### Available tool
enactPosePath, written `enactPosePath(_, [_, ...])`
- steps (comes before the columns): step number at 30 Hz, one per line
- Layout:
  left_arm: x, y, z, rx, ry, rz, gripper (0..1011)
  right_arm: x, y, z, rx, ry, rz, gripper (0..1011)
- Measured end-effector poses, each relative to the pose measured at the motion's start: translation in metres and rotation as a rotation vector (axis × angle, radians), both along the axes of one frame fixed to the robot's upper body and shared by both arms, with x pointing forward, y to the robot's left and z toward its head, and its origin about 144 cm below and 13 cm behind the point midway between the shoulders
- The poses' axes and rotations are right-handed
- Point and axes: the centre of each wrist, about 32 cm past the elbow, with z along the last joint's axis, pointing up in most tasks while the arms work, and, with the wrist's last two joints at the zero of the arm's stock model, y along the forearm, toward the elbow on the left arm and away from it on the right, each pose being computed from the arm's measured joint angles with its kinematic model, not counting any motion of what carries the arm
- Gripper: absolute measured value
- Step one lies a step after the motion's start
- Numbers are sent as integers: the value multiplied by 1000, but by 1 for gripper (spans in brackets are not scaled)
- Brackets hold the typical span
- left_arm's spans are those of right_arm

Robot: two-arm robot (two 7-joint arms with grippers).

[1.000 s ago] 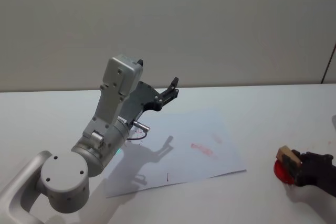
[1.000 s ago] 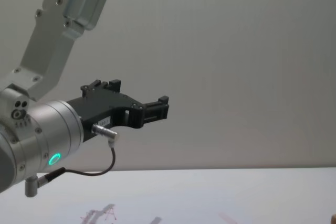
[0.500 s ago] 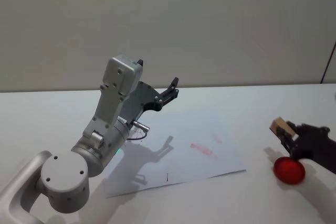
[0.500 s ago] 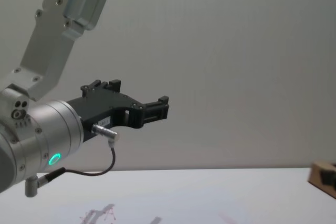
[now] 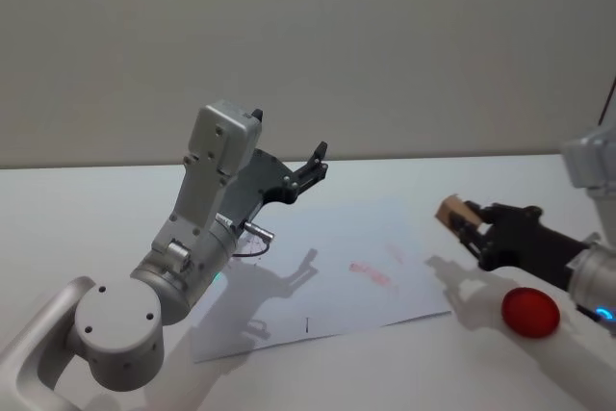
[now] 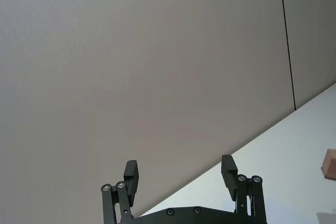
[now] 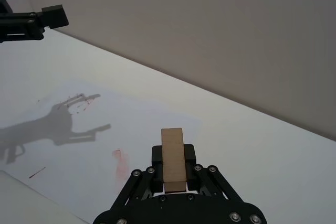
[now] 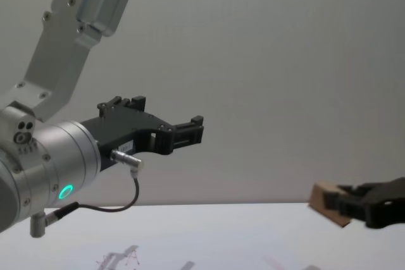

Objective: Use the one hand to pick up the stamp and affix it onto the A4 paper.

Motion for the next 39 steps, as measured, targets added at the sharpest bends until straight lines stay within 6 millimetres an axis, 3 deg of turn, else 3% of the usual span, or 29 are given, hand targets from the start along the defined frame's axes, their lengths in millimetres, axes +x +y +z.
enactPosePath(12, [0,0,0,0,0,0,1001,38,27,-32,-32,99,123,216])
enactPosePath(22, [0,0,0,0,0,0,1001,60,47,-46,-77,123,184,216])
enactPosePath(39, [0,0,0,0,0,0,1001,63,52,-47,-120,111,177,216])
